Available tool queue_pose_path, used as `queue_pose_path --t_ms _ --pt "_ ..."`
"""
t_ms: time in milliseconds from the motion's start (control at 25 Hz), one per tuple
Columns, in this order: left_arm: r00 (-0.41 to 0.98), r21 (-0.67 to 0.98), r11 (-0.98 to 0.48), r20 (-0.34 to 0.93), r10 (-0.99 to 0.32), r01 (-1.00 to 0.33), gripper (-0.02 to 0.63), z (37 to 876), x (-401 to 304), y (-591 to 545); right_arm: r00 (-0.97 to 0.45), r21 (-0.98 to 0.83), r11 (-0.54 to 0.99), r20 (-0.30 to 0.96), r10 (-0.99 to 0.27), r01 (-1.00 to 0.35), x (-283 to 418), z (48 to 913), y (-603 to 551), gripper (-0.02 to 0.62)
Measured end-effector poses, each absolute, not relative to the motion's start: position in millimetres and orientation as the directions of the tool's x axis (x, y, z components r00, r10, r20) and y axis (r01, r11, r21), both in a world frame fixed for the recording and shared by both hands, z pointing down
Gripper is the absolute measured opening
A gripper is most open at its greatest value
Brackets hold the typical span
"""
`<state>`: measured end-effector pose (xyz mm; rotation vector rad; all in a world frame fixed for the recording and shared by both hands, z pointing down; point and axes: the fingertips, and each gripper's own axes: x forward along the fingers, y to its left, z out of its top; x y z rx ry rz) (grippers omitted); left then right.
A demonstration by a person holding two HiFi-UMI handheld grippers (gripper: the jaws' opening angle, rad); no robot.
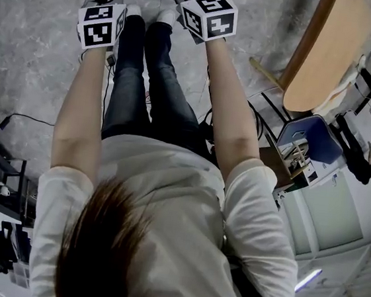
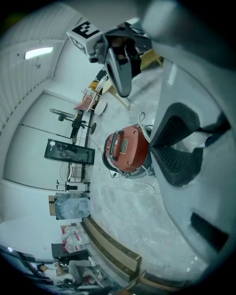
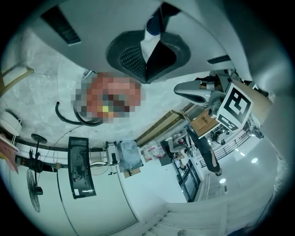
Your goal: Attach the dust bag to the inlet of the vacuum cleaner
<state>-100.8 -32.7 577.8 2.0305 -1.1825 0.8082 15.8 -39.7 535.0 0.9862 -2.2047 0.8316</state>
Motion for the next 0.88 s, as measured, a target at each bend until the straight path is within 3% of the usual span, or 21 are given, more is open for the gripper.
queue_pose_path --t_ms 880 --pt "0.349 0.167 -0.327 0.674 -0.651 -0.930 0.015 468 -119 -50 -0.572 -0.222 0.582 0.626 -0.530 -0.782 15 417 -59 0.002"
